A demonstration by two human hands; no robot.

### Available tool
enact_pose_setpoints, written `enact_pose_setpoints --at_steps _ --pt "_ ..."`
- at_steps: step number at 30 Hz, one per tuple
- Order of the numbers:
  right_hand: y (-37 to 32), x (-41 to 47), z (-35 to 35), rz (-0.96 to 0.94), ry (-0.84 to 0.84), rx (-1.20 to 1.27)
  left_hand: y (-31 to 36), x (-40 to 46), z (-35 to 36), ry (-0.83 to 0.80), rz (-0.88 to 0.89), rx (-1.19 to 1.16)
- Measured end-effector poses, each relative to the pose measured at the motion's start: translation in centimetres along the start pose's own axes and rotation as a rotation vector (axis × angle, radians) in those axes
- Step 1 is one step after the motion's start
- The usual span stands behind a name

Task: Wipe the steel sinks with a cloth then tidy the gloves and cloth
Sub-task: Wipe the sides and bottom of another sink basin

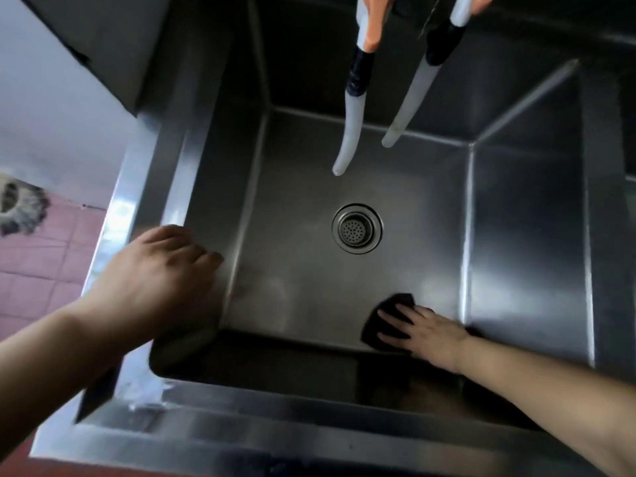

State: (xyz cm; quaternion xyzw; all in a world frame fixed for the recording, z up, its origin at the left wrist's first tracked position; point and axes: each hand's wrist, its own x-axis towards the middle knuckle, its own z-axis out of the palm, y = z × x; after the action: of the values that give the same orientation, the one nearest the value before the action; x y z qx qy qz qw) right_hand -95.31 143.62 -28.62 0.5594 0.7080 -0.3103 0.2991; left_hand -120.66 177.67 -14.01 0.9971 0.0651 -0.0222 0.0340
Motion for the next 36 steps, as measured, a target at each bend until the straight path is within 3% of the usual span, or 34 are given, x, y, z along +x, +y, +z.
enact_pose_setpoints --at_steps 3,9,15,19,21,29,36 --pt "-1.8 3.6 -1.9 -0.077 0.089 -0.100 -0.6 -0.6 0.9 0.045 0.070 -0.004" --pt "-2.2 12.2 -4.2 -0.142 0.314 0.034 -1.0 -0.8 1.8 0.076 0.062 0.020" --pt "-0.8 20.1 -12.0 0.131 0.538 0.218 -0.7 -0.7 1.7 0.067 0.031 0.031" --pt "-2.2 24.7 -15.5 0.329 0.581 0.361 -0.7 -0.7 1.8 0.061 0.014 0.037" --pt "-3.8 25.0 -15.4 0.339 0.589 0.380 -0.8 -0.6 1.8 0.049 0.016 0.044" --pt "-10.4 20.3 -10.8 -0.151 0.608 0.133 -0.7 -0.5 1.5 0.067 0.005 0.067" --pt "-7.6 16.8 -8.4 -0.357 0.604 0.101 -0.6 -0.6 1.5 0.073 -0.003 0.047"
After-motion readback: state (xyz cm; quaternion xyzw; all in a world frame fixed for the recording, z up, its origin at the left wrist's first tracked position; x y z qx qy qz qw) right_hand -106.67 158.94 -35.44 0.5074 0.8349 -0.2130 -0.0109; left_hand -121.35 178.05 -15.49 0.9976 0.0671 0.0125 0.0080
